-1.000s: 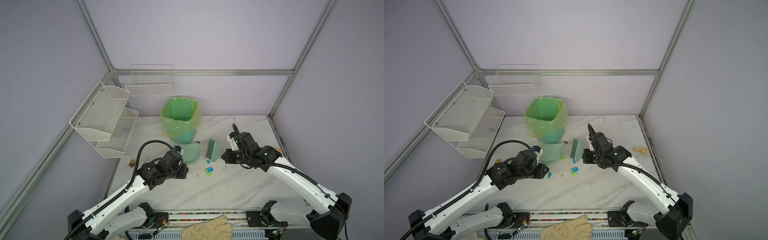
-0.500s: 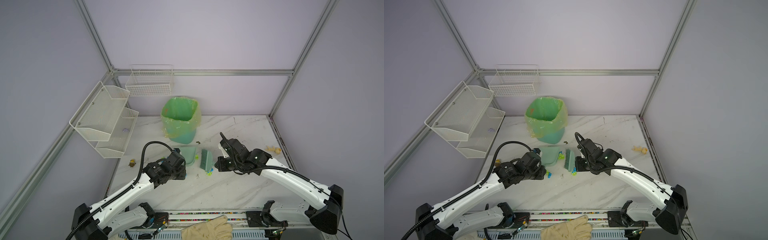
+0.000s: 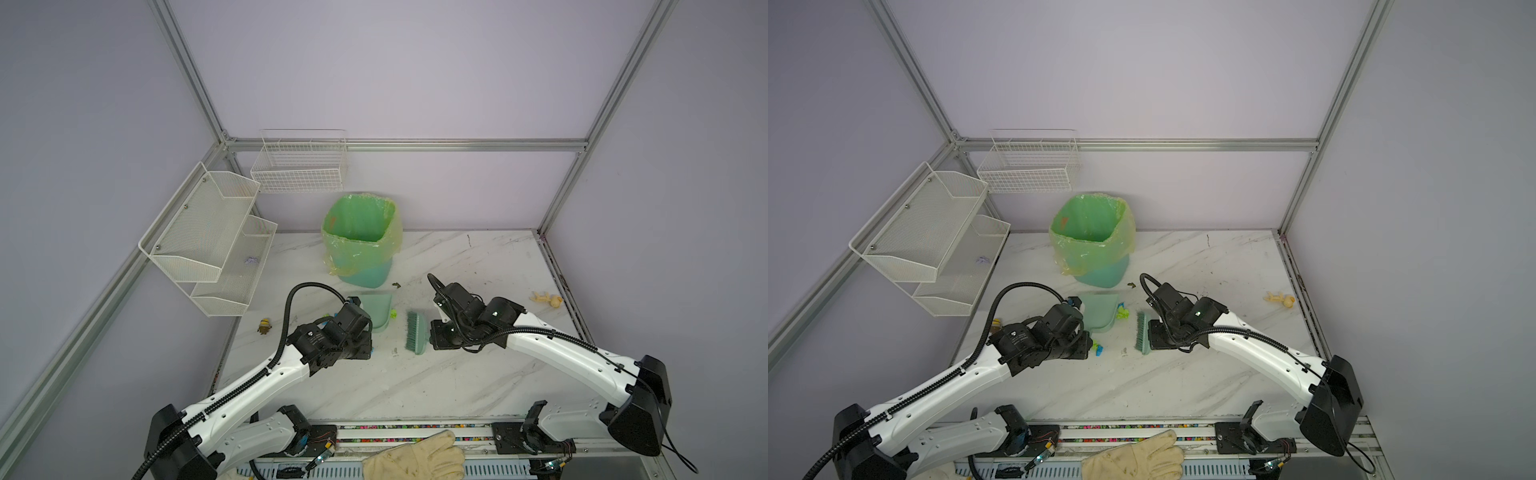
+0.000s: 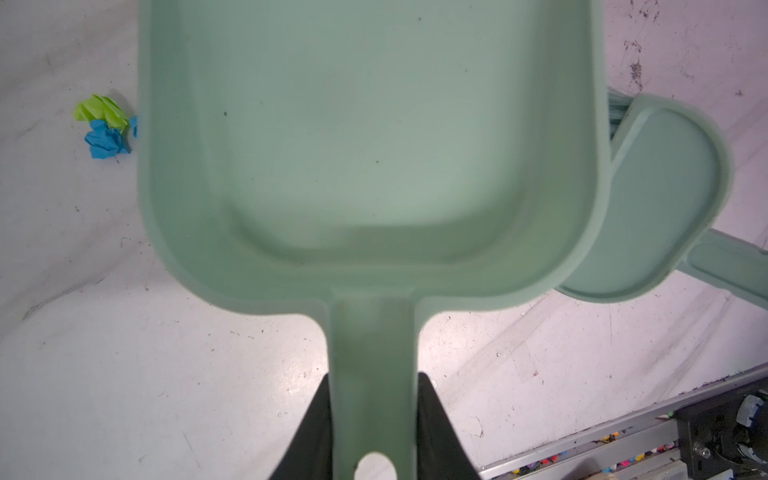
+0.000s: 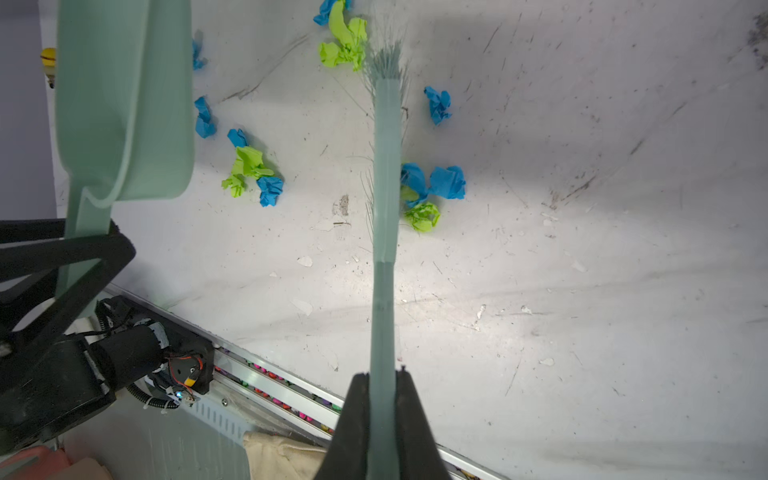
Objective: Sweep away the paper scraps from the table
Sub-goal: 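Lower the empty dustpan beside the scraps while the right gripper lowers the brush, then set the dustpan mouth facing the scraps while the right gripper moves the brush behind them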
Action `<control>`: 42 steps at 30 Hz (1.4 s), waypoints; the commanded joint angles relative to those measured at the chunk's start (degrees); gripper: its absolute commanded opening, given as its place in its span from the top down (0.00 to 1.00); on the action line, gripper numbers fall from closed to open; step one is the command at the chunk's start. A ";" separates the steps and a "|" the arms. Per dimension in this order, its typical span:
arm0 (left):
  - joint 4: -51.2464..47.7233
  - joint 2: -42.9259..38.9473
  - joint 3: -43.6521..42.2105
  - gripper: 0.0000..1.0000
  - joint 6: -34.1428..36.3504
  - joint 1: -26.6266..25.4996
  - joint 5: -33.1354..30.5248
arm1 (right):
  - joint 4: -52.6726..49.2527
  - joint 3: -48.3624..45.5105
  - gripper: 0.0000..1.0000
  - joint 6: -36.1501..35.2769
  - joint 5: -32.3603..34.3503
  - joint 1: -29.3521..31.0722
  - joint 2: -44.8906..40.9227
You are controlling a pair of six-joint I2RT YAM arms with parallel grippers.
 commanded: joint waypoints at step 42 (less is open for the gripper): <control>10.00 12.02 2.24 1.00 2.03 -5.24 5.18 | -6.51 15.50 1.00 -10.68 1.41 -13.48 6.47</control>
